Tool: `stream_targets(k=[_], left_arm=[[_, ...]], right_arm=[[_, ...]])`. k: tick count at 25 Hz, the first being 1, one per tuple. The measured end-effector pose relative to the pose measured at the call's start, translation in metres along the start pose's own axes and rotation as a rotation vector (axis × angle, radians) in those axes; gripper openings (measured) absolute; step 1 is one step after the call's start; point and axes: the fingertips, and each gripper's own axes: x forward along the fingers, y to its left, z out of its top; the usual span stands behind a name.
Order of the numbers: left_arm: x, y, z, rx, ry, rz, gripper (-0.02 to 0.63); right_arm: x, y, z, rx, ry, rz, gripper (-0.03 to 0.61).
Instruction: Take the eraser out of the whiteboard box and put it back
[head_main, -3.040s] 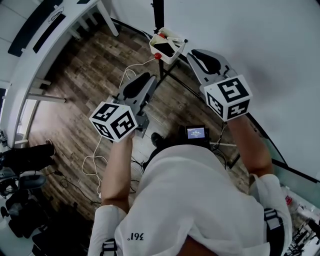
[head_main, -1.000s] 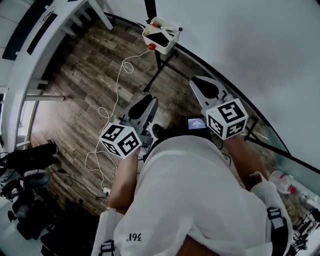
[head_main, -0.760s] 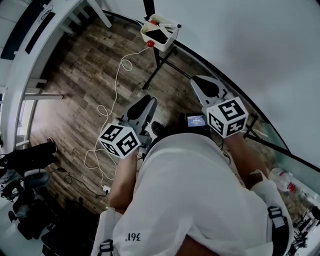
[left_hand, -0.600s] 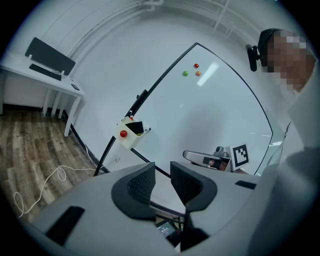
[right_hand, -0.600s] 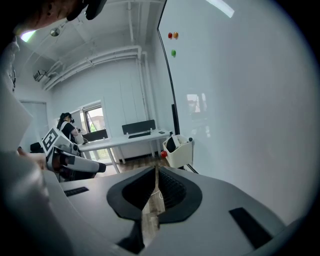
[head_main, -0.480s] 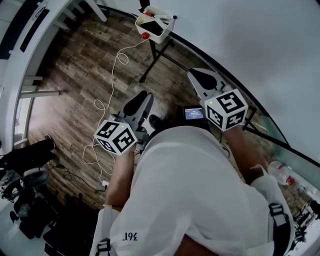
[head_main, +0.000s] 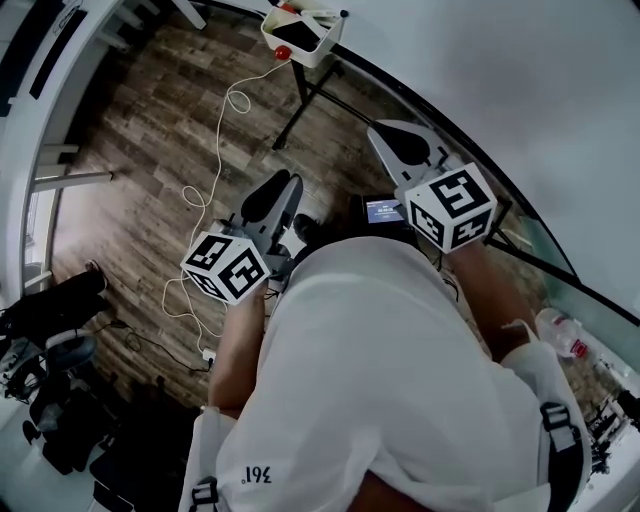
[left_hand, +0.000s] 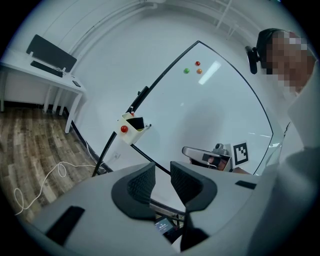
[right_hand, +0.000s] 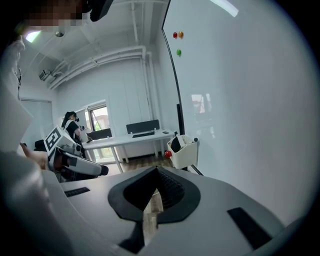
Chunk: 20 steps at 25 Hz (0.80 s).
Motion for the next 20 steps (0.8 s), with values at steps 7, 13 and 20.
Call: stream_targets(k=[7, 13, 20], left_arm=[[-0.0006, 0.0006, -0.003, -0.002, 0.006, -0.001, 0.1], [-0.0003, 0.0001, -0.002, -0.002, 0.011, -0.006, 0.1], [0.0012, -0.0017, -0.0062, -0.001, 0.02, -0.013, 0.1]], right_arm=[[0.0005, 0.0025, -0.0037, -0.003, 0.005, 0.004, 0.025], [0.002, 0.0051, -0.0013, -0.015, 0.006, 0.009, 0.025], [0.0017, 0.005, -0.0039, -0.016, 0.008, 0.008, 0.025]])
